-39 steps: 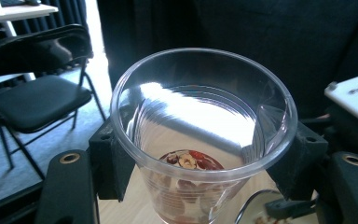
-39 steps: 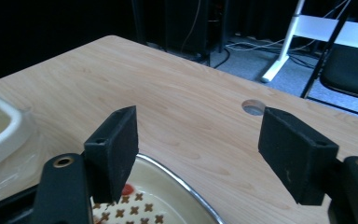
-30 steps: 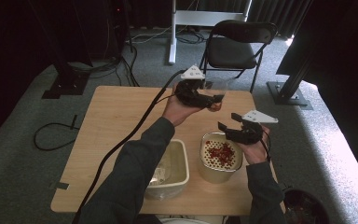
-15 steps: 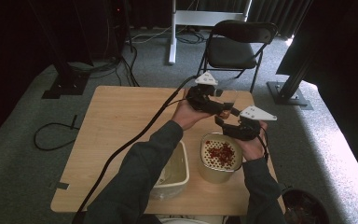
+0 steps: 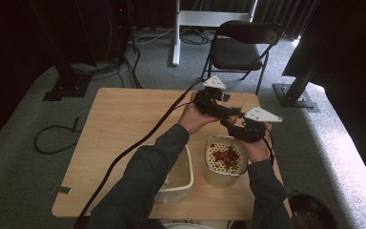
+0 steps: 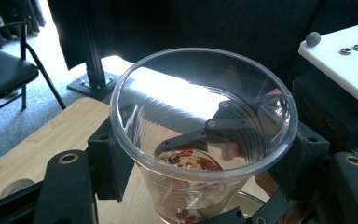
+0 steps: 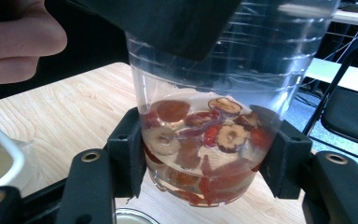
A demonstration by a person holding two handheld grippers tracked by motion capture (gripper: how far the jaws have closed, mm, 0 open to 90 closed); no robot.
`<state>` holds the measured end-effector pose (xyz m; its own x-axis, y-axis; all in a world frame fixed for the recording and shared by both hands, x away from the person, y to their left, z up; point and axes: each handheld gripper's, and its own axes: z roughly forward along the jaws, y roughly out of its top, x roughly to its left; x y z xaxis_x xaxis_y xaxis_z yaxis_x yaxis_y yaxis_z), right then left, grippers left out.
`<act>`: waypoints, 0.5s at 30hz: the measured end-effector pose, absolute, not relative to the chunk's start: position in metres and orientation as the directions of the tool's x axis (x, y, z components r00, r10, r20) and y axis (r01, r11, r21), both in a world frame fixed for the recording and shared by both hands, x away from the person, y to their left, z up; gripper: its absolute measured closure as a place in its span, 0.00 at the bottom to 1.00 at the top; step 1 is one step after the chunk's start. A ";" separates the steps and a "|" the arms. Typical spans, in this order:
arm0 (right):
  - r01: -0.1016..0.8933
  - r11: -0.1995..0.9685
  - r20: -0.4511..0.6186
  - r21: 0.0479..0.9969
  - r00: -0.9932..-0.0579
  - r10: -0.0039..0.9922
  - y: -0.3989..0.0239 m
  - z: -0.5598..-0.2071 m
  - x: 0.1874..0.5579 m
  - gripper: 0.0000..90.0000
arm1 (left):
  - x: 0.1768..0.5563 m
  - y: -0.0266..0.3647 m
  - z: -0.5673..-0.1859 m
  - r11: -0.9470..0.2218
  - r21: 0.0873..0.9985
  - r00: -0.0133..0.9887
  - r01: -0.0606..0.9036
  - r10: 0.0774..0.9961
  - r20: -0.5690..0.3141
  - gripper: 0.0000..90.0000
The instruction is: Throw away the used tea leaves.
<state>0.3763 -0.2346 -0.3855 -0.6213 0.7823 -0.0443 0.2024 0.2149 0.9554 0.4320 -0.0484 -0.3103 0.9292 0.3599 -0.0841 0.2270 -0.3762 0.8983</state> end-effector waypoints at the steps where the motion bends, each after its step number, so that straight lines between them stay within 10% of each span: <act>1: 0.201 0.213 -0.044 0.956 -0.620 0.783 -0.235 -0.385 0.376 0.46 | 0.432 -0.049 -0.310 -0.374 0.899 0.929 0.228 0.360 -0.085 0.36; 15: 0.197 0.188 -0.036 0.962 -0.595 0.803 -0.239 -0.385 0.375 0.48 | 0.427 -0.046 -0.310 -0.393 0.897 0.942 0.204 0.329 -0.070 0.21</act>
<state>0.3749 -0.2392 -0.3848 -0.5946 0.8033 -0.0356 0.1969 0.1884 0.9622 0.4275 -0.0457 -0.3098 0.9416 0.3293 -0.0699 0.2040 -0.3931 0.8966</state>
